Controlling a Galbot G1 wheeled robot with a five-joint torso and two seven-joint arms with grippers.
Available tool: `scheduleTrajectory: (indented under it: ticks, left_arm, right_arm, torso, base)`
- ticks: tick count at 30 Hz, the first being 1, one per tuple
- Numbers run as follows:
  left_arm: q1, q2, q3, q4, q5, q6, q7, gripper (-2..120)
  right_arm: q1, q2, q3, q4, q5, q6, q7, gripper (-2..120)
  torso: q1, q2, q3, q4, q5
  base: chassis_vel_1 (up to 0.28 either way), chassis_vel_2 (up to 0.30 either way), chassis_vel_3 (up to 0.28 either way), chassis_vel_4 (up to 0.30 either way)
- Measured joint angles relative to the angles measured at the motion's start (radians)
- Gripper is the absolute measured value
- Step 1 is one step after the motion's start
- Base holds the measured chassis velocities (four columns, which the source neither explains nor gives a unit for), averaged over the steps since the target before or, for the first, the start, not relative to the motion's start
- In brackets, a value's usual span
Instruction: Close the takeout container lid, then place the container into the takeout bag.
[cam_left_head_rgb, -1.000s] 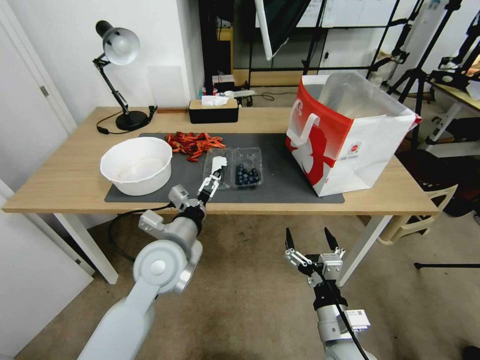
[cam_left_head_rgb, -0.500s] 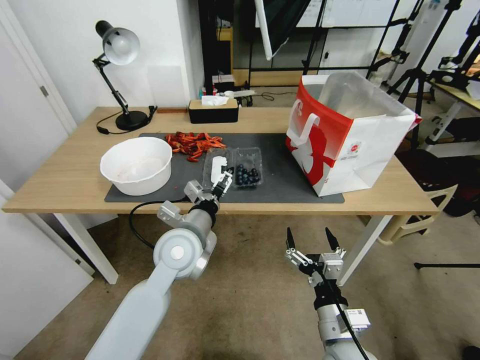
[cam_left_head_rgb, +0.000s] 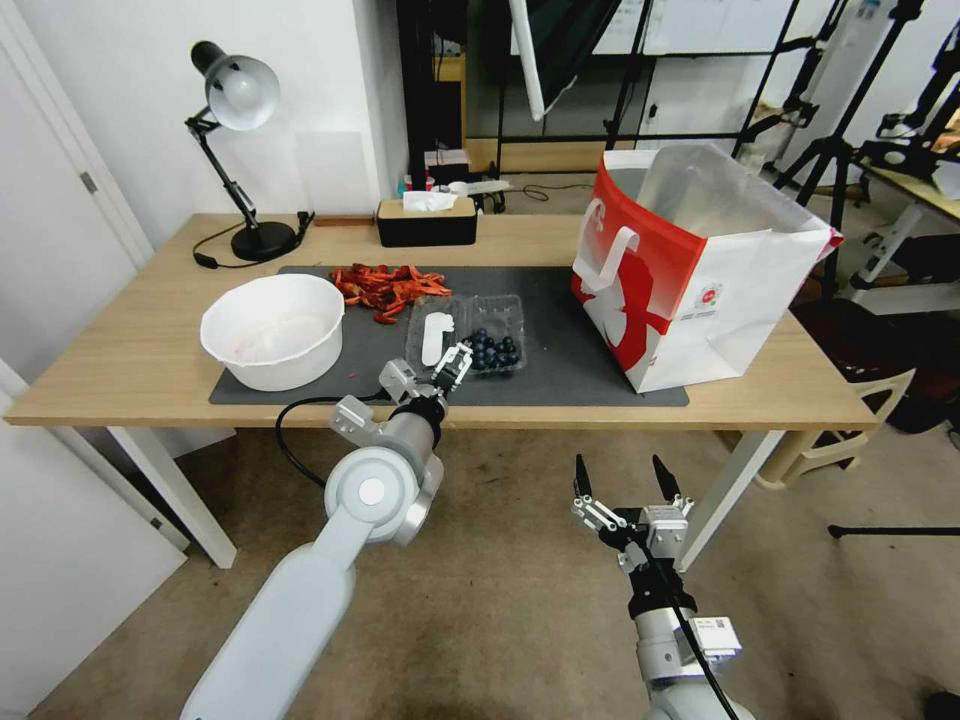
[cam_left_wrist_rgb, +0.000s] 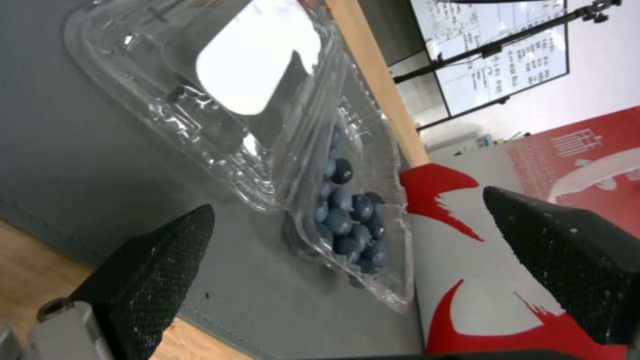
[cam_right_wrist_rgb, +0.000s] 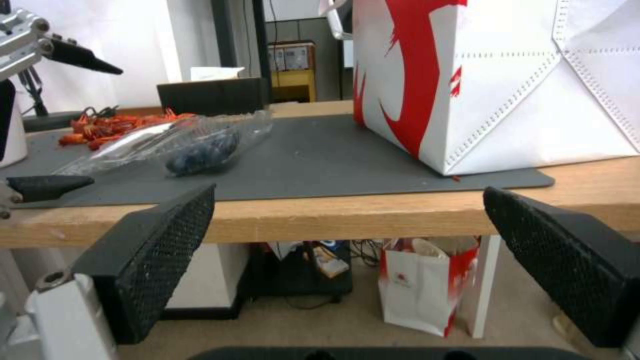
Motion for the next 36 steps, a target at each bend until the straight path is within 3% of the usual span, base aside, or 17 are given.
scheduleTrajectory:
  ticks: [30,36]
  left_arm:
    - [-0.039,-0.012,0.002,0.059,0.001,-0.015,0.009,100]
    - [-0.045,-0.017,0.003,0.068,0.004,-0.033,0.039,100]
  right_arm:
    - [0.001,0.006,-0.001,-0.012,-0.005,0.005,0.0,100]
    - [-0.001,0.009,-0.001,-0.013,-0.009,0.005,0.0,100]
  torso:
    - [0.0,0.0,0.0,0.0,0.0]
    - [0.0,0.0,0.0,0.0,0.0]
  base:
    - [0.0,0.0,0.0,0.0]
    - [0.0,0.0,0.0,0.0]
